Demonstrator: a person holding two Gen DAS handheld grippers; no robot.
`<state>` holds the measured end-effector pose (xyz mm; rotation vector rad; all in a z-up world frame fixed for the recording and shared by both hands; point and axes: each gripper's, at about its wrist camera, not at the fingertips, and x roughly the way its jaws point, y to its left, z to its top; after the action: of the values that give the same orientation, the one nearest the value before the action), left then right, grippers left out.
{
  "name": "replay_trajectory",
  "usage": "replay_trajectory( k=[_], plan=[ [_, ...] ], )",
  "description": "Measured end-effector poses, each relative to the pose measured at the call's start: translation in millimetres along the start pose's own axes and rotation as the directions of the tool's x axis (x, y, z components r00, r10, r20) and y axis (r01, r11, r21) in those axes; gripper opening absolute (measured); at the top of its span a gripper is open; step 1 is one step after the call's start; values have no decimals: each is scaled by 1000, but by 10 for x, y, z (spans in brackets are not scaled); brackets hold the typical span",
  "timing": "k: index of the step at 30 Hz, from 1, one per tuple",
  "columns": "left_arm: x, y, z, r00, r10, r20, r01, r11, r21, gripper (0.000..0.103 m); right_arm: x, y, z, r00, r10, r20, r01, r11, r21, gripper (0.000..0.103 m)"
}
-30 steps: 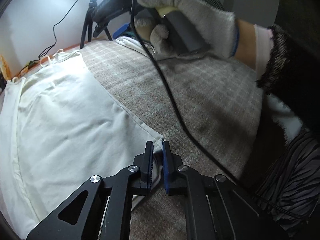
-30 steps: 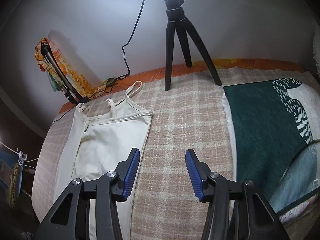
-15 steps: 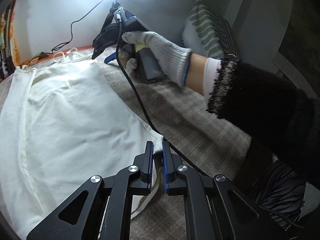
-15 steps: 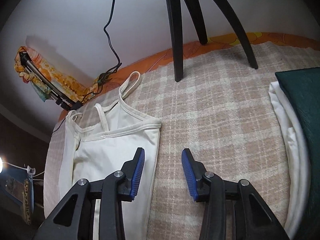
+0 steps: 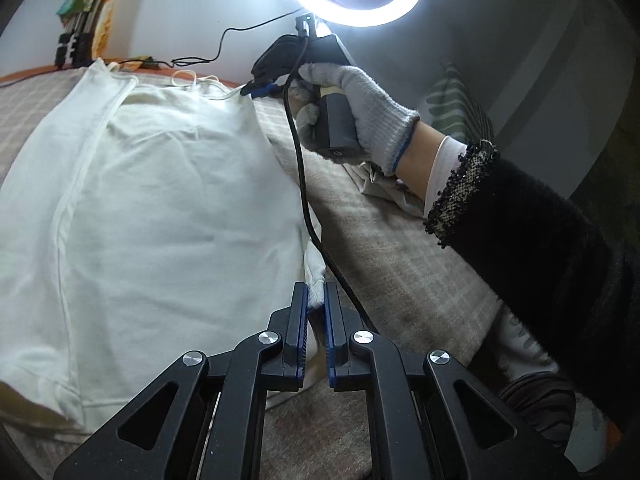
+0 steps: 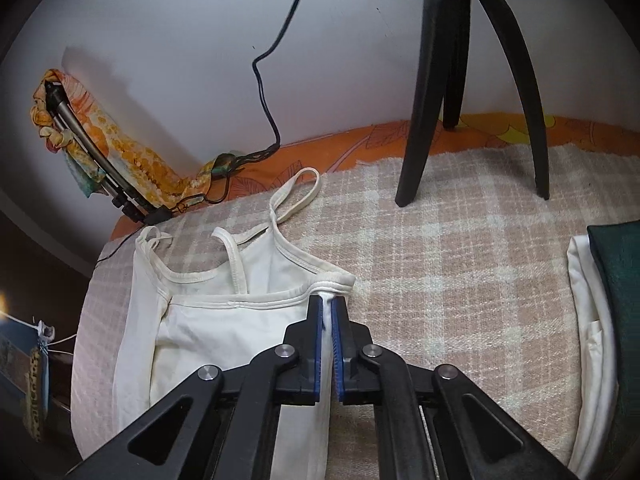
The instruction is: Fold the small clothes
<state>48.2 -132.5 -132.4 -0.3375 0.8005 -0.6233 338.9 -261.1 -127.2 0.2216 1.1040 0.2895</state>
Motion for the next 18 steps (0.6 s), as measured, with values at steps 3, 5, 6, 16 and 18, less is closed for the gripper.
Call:
replay_trajectory(
  k=[3, 5, 6, 16, 18],
  plan=[
    [-45, 28, -56, 1000, -3, 9, 3, 1000, -13, 6, -40, 158, 53, 999, -42, 3, 42, 999, -29, 2],
    [-112, 86, -65, 1000, -3, 21, 4, 999, -35, 5, -77, 299, 84, 998, -68, 9, 68, 996, -64, 2],
    [-148, 143, -45, 1000, -3, 28, 4, 999, -45, 5, -81, 376, 102, 997, -80, 12, 81, 993, -81, 1],
    [-483, 415, -100, 995, 36, 88, -26, 993, -111, 5, -3, 1141, 149, 985, -170, 35, 173, 962, -209, 1],
    [-541, 445, -96, 994, 50, 99, -39, 993, -111, 5, 54, 1269, 137, 984, -174, 33, 177, 959, -221, 1]
  ],
)
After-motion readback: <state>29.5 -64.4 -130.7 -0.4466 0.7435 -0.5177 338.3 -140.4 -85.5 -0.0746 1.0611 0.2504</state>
